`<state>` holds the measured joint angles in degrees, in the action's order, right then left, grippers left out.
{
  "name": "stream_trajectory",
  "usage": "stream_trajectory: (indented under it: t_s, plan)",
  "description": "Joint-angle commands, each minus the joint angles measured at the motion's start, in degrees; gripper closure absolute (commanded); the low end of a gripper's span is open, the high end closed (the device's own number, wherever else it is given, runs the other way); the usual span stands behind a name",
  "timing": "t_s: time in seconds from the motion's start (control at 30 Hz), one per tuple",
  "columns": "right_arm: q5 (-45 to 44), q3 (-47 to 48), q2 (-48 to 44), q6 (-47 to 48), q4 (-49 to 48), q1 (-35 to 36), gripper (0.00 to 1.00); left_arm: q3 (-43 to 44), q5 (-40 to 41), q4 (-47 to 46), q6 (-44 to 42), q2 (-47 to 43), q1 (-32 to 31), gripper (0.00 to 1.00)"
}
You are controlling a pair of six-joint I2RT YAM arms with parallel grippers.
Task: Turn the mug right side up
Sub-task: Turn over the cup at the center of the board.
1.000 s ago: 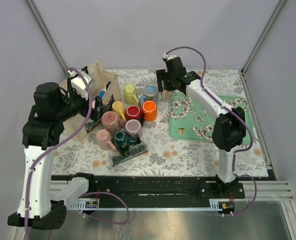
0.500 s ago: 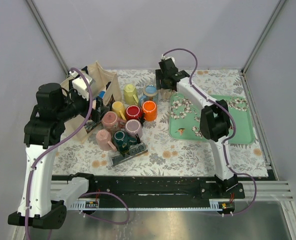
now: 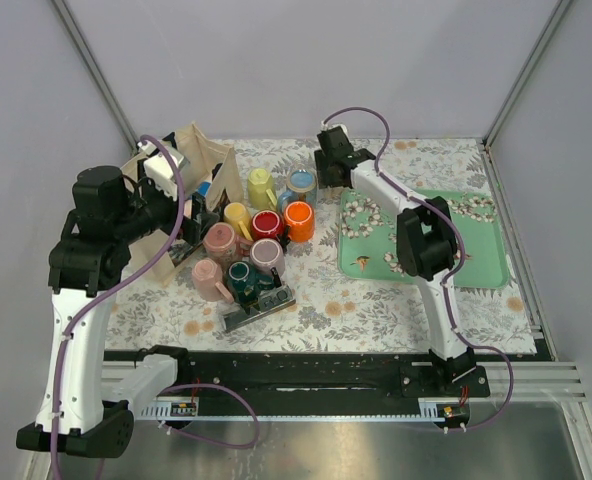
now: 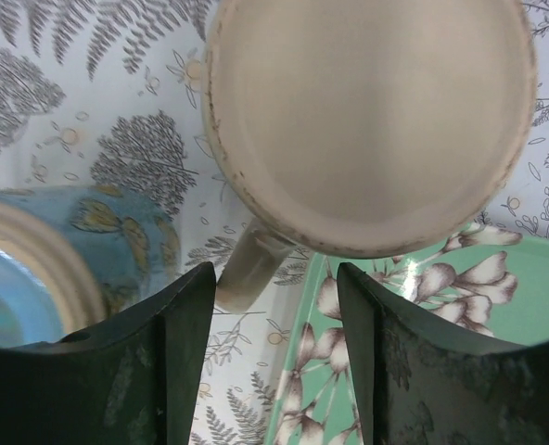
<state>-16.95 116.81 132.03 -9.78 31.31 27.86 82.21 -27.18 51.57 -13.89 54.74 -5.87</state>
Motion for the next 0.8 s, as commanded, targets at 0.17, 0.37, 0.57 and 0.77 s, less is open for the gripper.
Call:
stream_trajectory:
  t_s: [0.17,0.37,0.57,0.77]
  plan:
    - [1.83,-4.75,-5.11,7.14,-2.57,-3.60,0.39,-1.44,-1.47,-3.49,1.76,-0.25,0.51,0.02]
    - [10.07,-5.02,-5.20,11.88,-3.36,-3.77,0.39,-2.67,-1.82,-3.76,2.11,-0.60,0.68,0.02]
    - [12.12,-1.59,-2.30,13.29,-2.75,-3.77,0.39,-2.50,-1.65,-3.76,2.02,-0.25,0.86,0.02]
    - [10.89,-0.27,-0.11,14.96,-2.48,-3.77,0.39,-2.50,-1.56,-3.76,2.38,0.01,0.86,0.02]
